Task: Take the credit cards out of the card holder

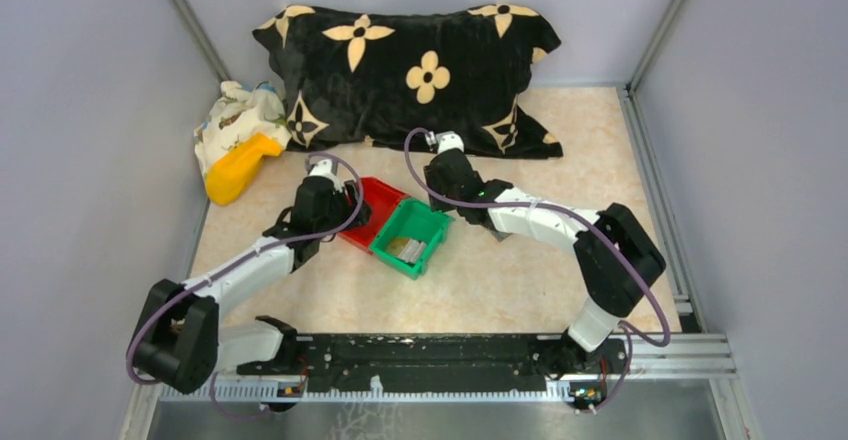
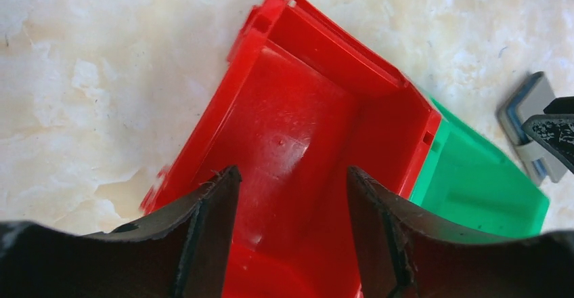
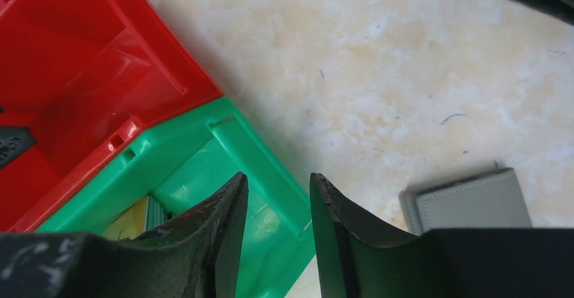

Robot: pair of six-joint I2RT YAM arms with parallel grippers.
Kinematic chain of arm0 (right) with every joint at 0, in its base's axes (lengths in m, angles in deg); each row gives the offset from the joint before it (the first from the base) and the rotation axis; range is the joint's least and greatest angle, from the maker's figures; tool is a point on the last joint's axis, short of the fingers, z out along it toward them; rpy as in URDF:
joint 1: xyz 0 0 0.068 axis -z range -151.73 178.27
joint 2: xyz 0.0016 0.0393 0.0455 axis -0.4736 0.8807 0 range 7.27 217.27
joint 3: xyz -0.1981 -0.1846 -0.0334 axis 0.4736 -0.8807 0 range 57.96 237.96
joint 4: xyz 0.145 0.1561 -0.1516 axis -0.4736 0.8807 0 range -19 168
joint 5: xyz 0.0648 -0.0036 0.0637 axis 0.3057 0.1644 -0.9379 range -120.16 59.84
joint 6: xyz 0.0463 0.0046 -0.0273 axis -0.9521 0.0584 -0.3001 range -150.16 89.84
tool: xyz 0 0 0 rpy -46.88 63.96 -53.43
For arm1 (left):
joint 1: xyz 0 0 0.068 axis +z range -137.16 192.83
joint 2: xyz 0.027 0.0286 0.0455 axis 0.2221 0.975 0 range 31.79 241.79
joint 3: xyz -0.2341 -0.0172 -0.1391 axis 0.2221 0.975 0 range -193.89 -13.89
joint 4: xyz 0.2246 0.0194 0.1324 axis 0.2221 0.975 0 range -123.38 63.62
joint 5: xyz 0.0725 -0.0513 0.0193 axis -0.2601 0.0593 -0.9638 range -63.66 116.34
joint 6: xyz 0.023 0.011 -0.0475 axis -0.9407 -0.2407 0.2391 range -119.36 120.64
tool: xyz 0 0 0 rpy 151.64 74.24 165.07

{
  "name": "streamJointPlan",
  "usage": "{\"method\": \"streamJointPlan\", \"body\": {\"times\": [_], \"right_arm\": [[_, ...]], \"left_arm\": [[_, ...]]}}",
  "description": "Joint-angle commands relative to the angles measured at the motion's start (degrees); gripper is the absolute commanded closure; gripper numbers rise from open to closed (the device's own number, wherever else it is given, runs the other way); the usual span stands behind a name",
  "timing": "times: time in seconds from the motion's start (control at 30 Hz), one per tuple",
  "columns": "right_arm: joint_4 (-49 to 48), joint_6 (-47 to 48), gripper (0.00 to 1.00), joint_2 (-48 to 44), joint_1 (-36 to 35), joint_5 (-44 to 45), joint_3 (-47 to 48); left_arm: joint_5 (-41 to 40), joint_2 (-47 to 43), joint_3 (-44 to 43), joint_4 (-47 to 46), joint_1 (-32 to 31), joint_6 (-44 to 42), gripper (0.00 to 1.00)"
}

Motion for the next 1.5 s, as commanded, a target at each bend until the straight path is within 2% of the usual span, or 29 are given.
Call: {"method": "streamJointPlan", "body": {"times": [0.0,0.23,0.43,0.63,1.07,1.27,1.47], "right_arm": [[-1.88,-0.10,0.60,3.45,-2.24,0.10,2.97],[-3.32,-0.55,0.57,5.43,-3.20,-1.67,1.47],[-3.05,-0.79,0.56,6.77,-3.38,-1.76,1.64],[-2.48,-0.81,0.56,5.10,-4.11,-2.06,0.18],[-1.54,-2.96,0.56,-3.59,-6.69,-2.09,-7.83],[-0.21,-2.43,0.53,-6.51,-7.67,-2.03,-8.59],[-0.03,-1.54,0.54,-11.73,-7.98,5.34,-9.69]], "left_arm": [[-2.14,3.06,-1.08,2.09,-0.19,-0.18,0.33],[-5.08,8.27,-6.42,5.27,-0.15,-0.54,0.31],[-5.62,8.41,-7.97,5.69,-0.13,-0.50,0.30],[-11.24,10.54,-11.65,7.21,0.03,-2.18,0.25],[-10.08,19.77,-18.52,6.88,2.22,-3.24,0.25],[-8.10,23.57,-22.78,5.98,2.70,-3.33,0.25],[-4.57,23.95,-26.14,5.86,2.75,-3.51,0.24]]}}
